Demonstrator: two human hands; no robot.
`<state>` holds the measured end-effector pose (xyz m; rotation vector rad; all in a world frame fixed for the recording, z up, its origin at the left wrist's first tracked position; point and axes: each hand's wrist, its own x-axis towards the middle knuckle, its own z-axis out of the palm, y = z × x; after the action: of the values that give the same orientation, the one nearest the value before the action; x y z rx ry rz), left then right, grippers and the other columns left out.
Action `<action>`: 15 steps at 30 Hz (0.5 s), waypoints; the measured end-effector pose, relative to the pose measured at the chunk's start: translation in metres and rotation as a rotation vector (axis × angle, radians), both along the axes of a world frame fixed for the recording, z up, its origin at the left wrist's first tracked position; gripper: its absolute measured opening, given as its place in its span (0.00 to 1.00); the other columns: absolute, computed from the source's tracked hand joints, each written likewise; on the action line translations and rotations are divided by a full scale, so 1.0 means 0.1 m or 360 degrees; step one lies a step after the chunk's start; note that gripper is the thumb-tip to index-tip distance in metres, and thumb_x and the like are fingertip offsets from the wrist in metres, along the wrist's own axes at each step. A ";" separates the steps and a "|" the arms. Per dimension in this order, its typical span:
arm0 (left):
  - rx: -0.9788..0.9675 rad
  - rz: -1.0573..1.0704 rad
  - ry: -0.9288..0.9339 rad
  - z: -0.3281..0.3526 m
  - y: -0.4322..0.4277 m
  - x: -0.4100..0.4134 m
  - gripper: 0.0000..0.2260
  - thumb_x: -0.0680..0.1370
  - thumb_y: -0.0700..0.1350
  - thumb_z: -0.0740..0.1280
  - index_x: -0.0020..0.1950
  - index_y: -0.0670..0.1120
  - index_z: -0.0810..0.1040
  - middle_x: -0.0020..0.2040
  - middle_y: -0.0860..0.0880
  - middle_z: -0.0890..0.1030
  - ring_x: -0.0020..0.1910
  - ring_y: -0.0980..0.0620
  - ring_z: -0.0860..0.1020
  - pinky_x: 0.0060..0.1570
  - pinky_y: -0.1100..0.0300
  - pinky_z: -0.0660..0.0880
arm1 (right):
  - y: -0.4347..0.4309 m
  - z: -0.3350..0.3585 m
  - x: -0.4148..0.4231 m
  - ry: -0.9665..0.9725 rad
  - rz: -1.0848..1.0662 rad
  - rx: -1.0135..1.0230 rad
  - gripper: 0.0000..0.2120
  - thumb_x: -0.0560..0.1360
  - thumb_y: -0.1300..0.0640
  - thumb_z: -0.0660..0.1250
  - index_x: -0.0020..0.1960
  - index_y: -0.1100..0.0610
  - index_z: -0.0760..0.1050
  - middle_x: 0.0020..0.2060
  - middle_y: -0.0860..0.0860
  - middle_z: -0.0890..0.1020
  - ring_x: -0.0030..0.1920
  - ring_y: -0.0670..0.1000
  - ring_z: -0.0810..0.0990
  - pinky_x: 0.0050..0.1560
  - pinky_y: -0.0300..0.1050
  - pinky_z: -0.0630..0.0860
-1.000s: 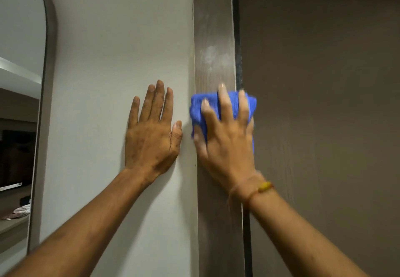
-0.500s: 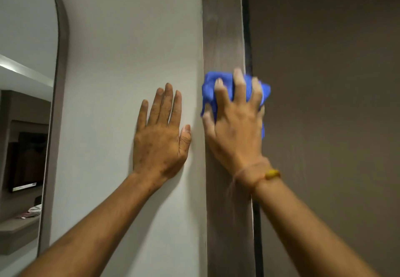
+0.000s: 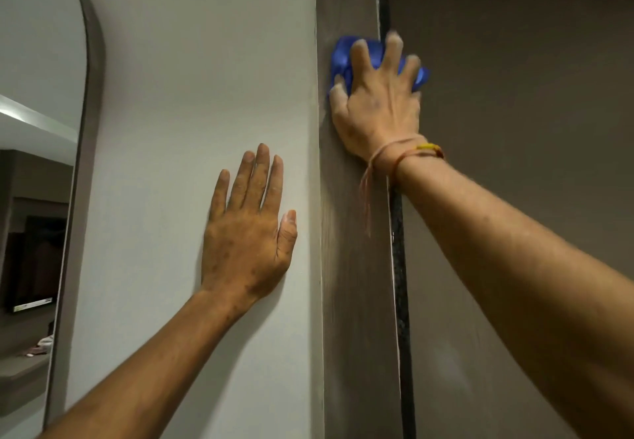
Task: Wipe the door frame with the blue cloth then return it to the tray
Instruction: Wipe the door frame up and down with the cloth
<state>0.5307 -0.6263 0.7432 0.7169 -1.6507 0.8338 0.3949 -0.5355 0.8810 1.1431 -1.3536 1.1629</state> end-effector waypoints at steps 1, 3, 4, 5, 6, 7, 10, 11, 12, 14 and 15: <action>-0.0001 -0.0001 -0.0001 -0.01 0.00 0.01 0.29 0.78 0.54 0.46 0.76 0.46 0.45 0.78 0.45 0.47 0.77 0.49 0.44 0.75 0.47 0.46 | 0.00 0.11 0.00 -0.0036 0.0021 -0.0016 0.21 0.75 0.47 0.57 0.66 0.51 0.61 0.72 0.61 0.57 0.68 0.67 0.58 0.59 0.68 0.70; -0.0005 -0.0007 0.0003 -0.01 -0.01 0.01 0.29 0.78 0.54 0.46 0.76 0.46 0.45 0.78 0.46 0.46 0.77 0.49 0.44 0.75 0.48 0.46 | -0.02 0.18 -0.02 -0.0071 0.0058 -0.0070 0.21 0.76 0.48 0.56 0.67 0.52 0.61 0.70 0.62 0.59 0.66 0.66 0.60 0.58 0.65 0.71; -0.0003 -0.0003 0.0006 -0.02 -0.01 0.02 0.29 0.78 0.54 0.46 0.76 0.46 0.45 0.78 0.46 0.46 0.77 0.49 0.44 0.75 0.48 0.46 | -0.03 0.14 -0.02 -0.0071 0.0085 -0.0101 0.21 0.76 0.48 0.56 0.67 0.53 0.61 0.69 0.62 0.60 0.65 0.66 0.61 0.58 0.63 0.72; -0.0004 0.0001 0.0005 -0.01 -0.01 0.01 0.29 0.78 0.54 0.46 0.76 0.46 0.45 0.78 0.46 0.46 0.77 0.49 0.44 0.75 0.48 0.46 | -0.02 0.05 -0.02 -0.0076 0.0118 -0.0130 0.21 0.76 0.48 0.57 0.66 0.53 0.61 0.68 0.62 0.61 0.64 0.66 0.62 0.57 0.63 0.72; -0.0007 0.0004 0.0005 -0.01 0.00 0.01 0.29 0.78 0.54 0.46 0.76 0.46 0.45 0.78 0.46 0.46 0.77 0.49 0.44 0.75 0.48 0.45 | -0.02 -0.08 -0.02 -0.0077 0.0149 -0.0150 0.20 0.75 0.49 0.57 0.66 0.52 0.62 0.68 0.62 0.61 0.64 0.65 0.62 0.57 0.63 0.72; -0.0009 0.0004 0.0005 -0.01 0.00 0.01 0.29 0.77 0.55 0.46 0.76 0.46 0.45 0.78 0.46 0.46 0.77 0.49 0.44 0.75 0.48 0.45 | -0.03 -0.26 -0.03 -0.0074 0.0168 -0.0151 0.20 0.75 0.49 0.58 0.66 0.52 0.62 0.68 0.63 0.61 0.64 0.65 0.62 0.57 0.64 0.73; -0.0011 0.0004 0.0001 0.00 0.00 0.00 0.29 0.77 0.55 0.45 0.76 0.46 0.45 0.78 0.46 0.47 0.77 0.48 0.45 0.75 0.48 0.45 | -0.02 -1.02 -0.04 -0.0071 0.0196 -0.0089 0.22 0.75 0.49 0.59 0.68 0.52 0.61 0.71 0.63 0.58 0.67 0.65 0.60 0.58 0.66 0.72; -0.0012 0.0007 0.0003 0.00 0.00 0.00 0.29 0.77 0.54 0.46 0.76 0.45 0.45 0.78 0.45 0.47 0.77 0.48 0.45 0.75 0.48 0.45 | 0.00 -1.30 -0.03 -0.0077 0.0200 -0.0062 0.23 0.75 0.49 0.59 0.68 0.52 0.62 0.72 0.63 0.58 0.68 0.65 0.59 0.59 0.67 0.72; -0.0013 0.0009 0.0003 0.00 0.00 0.00 0.29 0.77 0.54 0.46 0.76 0.45 0.46 0.78 0.45 0.47 0.77 0.48 0.45 0.75 0.48 0.46 | 0.02 -1.55 -0.01 -0.0080 0.0186 -0.0032 0.23 0.75 0.49 0.59 0.68 0.52 0.63 0.72 0.63 0.59 0.69 0.65 0.59 0.59 0.67 0.72; -0.0012 0.0005 0.0008 0.00 0.00 0.00 0.29 0.77 0.54 0.46 0.76 0.45 0.46 0.78 0.45 0.48 0.77 0.48 0.45 0.75 0.47 0.46 | 0.06 -1.86 0.03 -0.0094 0.0117 0.0024 0.22 0.75 0.49 0.59 0.67 0.53 0.65 0.71 0.65 0.61 0.69 0.67 0.61 0.59 0.68 0.72; -0.0012 0.0009 0.0010 0.01 0.00 0.00 0.29 0.77 0.54 0.47 0.76 0.45 0.46 0.78 0.45 0.48 0.77 0.48 0.45 0.75 0.47 0.46 | 0.07 -1.91 0.04 -0.0109 0.0096 0.0043 0.21 0.74 0.50 0.60 0.66 0.54 0.65 0.71 0.66 0.63 0.69 0.68 0.62 0.58 0.69 0.73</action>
<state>0.5308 -0.6266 0.7441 0.7184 -1.6401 0.8404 0.3988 -0.5287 0.6900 1.1797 -1.3993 1.2402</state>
